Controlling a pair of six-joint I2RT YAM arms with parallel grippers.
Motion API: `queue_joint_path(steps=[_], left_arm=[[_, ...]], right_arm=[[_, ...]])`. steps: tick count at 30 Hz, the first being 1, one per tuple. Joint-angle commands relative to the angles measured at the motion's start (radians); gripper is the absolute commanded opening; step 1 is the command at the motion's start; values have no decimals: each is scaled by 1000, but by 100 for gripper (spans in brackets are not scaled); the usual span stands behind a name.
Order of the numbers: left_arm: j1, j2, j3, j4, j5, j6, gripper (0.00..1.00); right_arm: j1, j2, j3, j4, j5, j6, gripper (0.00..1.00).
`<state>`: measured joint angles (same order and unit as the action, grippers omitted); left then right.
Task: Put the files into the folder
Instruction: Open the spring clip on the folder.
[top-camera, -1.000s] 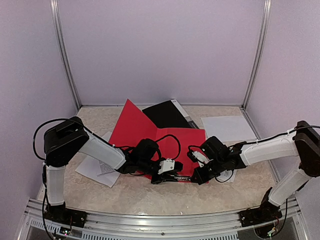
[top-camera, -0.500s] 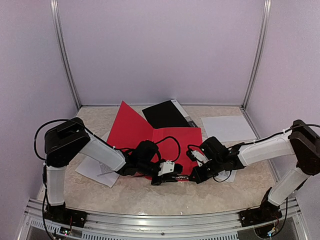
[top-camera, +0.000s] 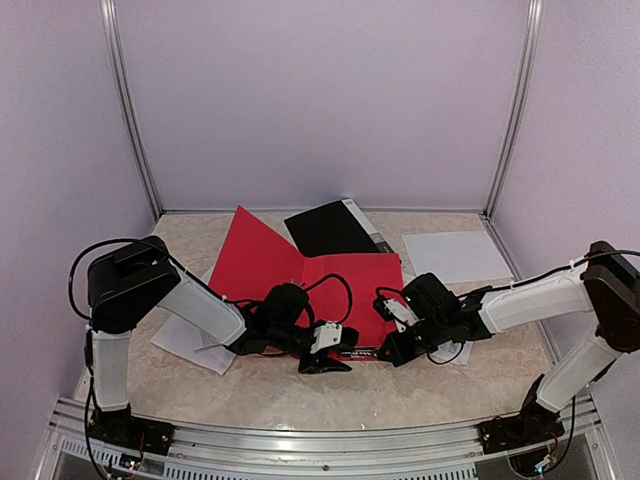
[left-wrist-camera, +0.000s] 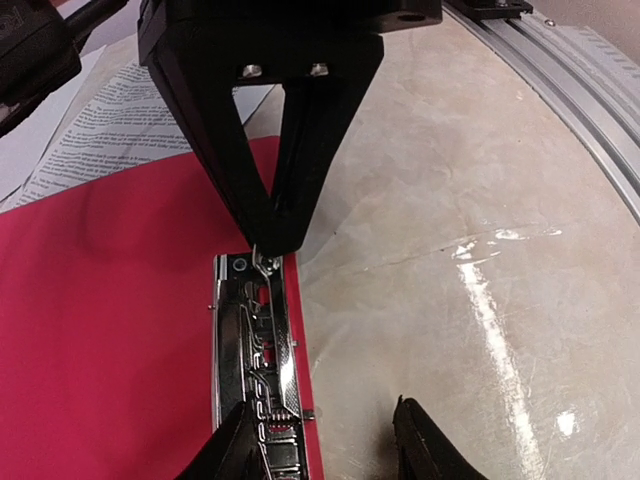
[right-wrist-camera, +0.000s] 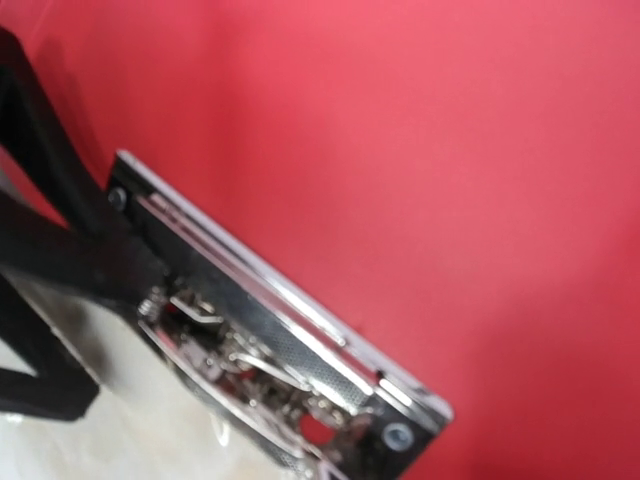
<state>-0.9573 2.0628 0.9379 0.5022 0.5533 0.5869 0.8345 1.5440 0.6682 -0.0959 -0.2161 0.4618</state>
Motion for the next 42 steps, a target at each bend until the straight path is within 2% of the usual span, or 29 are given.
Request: queue_joint_path(steps=[1,5,10,13,21,26,36,42], left_arm=[[31,-24,-26,-1,-9,-49,47],[41,-24,-27,20,-8,-71,53],[51,-4,0,14,-10,-77,54],[59,9,20,0,7,-84,53],[50,30,50,-68,50,-54,38],[40,47,58,-91,51,-26,33],[29,86,127,-219,47,25,32],[25,95,122,-219,39,34,31]], right_arm=[[-8,-8,-43,-92,45,-17,0],[-9,-15,-54,-89,41,-17,0],[-9,-24,-59,-87,38,-15,0],[-9,-23,-61,-89,37,-15,0],[-9,-15,-58,-84,35,-18,0],[-9,-7,-52,-88,32,-25,0],[-9,-4,-36,-107,35,-39,0],[-9,-5,-35,-115,40,-45,0]])
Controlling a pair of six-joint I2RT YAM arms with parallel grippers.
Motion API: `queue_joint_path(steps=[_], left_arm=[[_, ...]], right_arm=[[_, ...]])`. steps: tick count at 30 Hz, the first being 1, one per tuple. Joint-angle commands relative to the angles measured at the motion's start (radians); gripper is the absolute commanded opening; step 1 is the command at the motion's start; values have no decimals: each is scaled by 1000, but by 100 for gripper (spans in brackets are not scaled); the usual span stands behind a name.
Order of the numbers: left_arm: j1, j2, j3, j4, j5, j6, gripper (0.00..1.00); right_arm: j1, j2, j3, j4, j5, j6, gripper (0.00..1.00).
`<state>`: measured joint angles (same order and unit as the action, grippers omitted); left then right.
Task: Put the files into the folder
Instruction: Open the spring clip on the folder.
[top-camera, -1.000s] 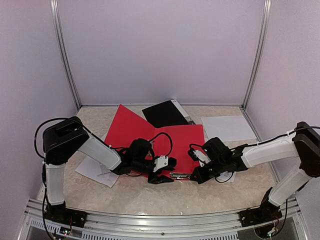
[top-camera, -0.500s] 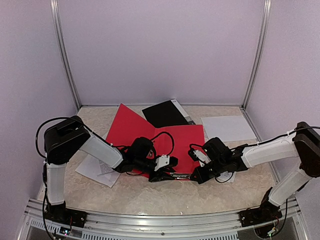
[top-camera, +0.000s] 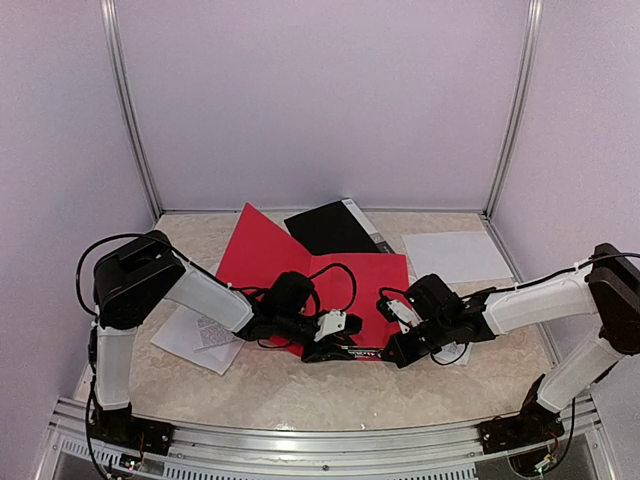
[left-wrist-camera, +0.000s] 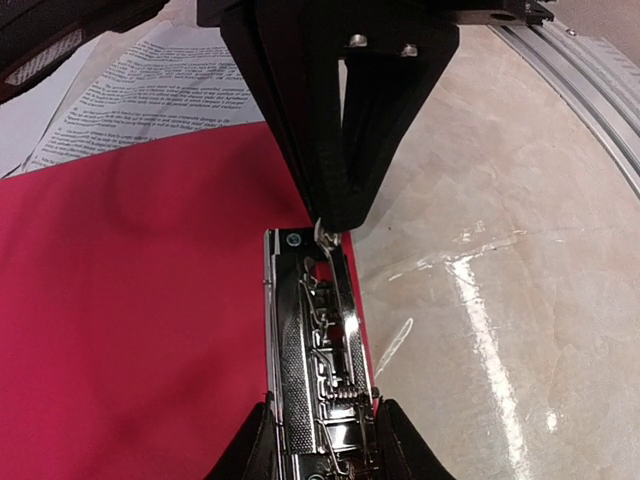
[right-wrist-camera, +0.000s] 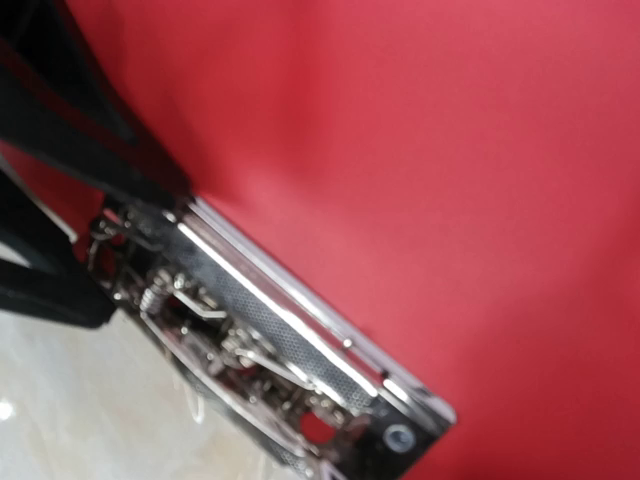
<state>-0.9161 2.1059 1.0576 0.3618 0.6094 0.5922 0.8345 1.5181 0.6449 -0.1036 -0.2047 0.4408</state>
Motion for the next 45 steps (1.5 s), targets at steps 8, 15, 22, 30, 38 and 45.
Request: queue_joint_path(steps=[8,15,22,30,38,45], left_arm=[[-27,55,-36,-38,-33,43,25],[-31,68,-36,-38,-24,54,25],[-31,68,-41,-47,-14,63,24],[-36,66,-47,-52,-1,85,25],[-37,73,-45,-68,27,108,25],[-39,74,-42,-82,40,124,24]], right_arm=[[-22,30,-22,-91,34,-28,0],[-30,91,-42,-42,22,-33,0],[-32,129,-37,-20,16,-42,0],[-39,113,8,-22,48,-46,0],[-53,112,16,26,59,-28,0],[-64,109,24,46,64,-27,0]])
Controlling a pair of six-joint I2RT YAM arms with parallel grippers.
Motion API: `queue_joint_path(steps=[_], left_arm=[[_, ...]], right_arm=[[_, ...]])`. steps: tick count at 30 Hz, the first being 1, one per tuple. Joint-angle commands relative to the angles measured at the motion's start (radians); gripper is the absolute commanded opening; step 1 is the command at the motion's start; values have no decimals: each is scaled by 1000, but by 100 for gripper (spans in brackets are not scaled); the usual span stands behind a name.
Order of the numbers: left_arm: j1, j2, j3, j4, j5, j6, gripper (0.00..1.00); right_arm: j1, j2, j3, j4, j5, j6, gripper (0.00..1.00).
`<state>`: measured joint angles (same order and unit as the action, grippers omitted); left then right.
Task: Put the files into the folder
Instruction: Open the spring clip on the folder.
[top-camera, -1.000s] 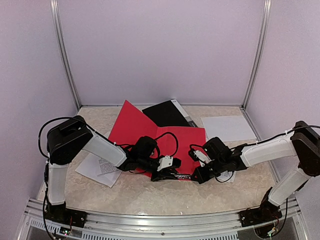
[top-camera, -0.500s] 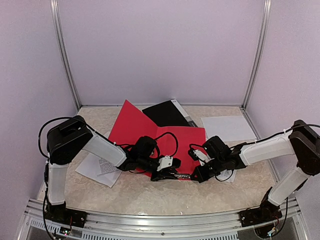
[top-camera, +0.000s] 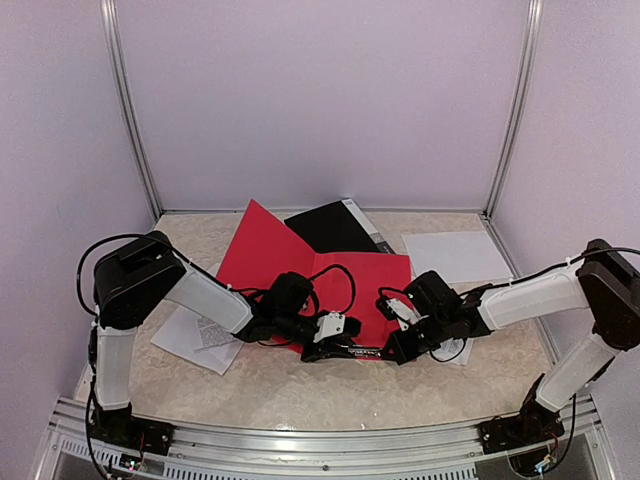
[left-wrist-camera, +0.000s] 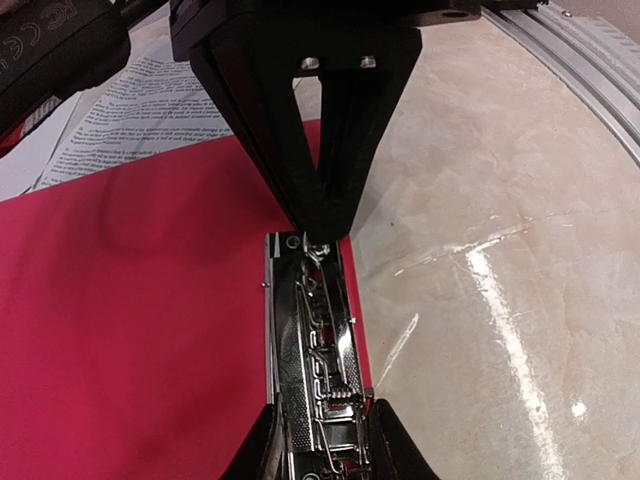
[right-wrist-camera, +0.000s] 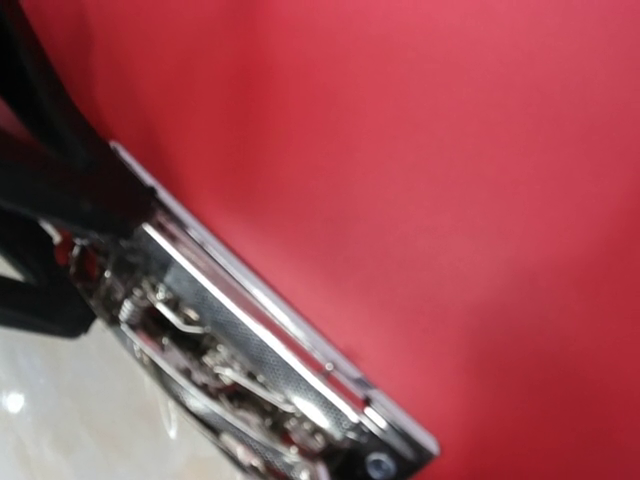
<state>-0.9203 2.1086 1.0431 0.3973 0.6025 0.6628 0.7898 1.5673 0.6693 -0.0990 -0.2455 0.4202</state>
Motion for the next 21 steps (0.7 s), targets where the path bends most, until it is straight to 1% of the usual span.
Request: queue_joint_path(steps=[1,9,11,15,21], left_arm=[[-37,73,-28,-121,48,58,24],[-41,79,-25,-129,57,67,24],[-43,80,-25,-132,58,68,24],[-42,81,-25,-136,58,69,24],[-41,77,-26,-137,56,69,23]], right_arm=[[-21,56,-1,46,107,-7,0],[-25,55,-11,96,114,10,0],[-24,61,-16,131,118,12,0],[-24,63,-21,157,99,21,0],[-24,18,-39,152,101,27,0]])
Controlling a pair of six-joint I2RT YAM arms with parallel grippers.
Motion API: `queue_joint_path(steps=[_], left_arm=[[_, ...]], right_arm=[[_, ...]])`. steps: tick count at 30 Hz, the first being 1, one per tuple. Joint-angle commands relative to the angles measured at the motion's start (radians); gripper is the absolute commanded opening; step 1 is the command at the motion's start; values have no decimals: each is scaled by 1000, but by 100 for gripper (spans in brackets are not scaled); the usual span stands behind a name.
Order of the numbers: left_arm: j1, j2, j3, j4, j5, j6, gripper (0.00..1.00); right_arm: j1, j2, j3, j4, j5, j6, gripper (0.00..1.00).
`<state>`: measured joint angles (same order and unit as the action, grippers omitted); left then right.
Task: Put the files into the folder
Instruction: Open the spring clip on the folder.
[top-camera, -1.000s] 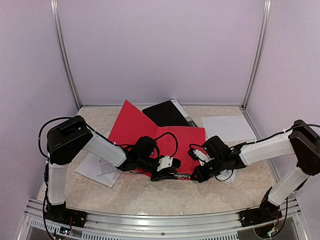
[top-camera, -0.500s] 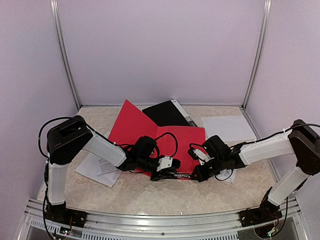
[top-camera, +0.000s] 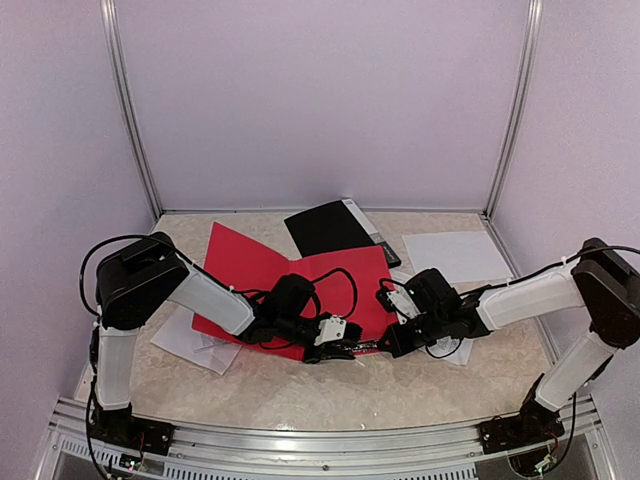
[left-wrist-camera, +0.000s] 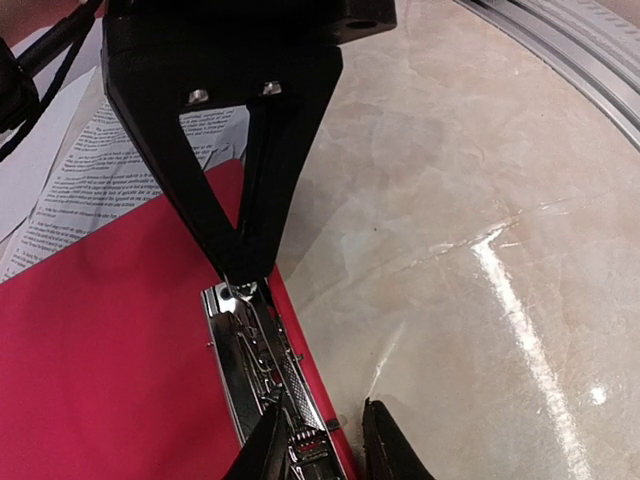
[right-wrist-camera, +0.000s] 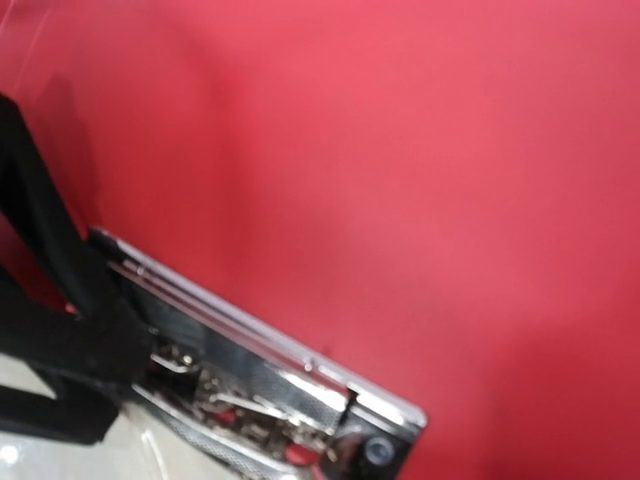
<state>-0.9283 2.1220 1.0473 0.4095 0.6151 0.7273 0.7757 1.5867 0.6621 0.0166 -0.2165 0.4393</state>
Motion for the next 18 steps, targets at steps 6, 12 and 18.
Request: queue_joint_path(steps=[6,12,18], left_arm=[[-35,65,-30,-151,45,10,22],[-32,66,-29,-148,29,2,22],[-18,43,-54,-65,21,-61,28]], right_arm=[[-11,-65,-59,66,70,4,0],[-10,-51,-52,66,25,-11,0],[-2,-108,-65,41,11,-26,0]])
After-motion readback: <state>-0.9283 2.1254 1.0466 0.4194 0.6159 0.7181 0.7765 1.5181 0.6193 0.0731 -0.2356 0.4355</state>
